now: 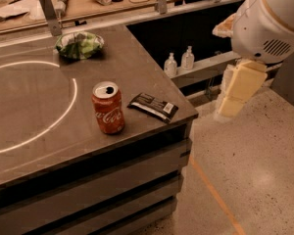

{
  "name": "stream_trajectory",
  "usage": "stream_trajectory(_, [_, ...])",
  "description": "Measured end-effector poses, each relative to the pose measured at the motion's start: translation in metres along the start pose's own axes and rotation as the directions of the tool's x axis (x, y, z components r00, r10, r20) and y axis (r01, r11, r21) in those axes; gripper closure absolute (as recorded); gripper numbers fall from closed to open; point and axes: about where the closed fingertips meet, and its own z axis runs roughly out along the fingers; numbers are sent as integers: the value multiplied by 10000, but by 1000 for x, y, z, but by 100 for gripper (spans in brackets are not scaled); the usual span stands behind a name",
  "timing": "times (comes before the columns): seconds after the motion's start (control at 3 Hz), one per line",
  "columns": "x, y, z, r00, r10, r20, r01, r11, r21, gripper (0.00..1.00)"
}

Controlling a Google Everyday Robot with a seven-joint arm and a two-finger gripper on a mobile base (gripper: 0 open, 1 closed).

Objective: Move coke can near green jalapeno chip bag

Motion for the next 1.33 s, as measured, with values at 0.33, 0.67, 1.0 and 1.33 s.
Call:
stream_trajectory(0.33, [-58,0,23,9873,-770,1389,806,9965,-207,0])
stream_trajectory(0.67, [-108,0,45,9512,-886,2954,1081,9929,-502,0])
stream_trajectory(1.0, [-142,8,68,9035,-431,4263,1024,9878,-1171,0])
stream_trajectory(1.33, [-165,23,87,8628,72,5055,1062,9750,-1952,0])
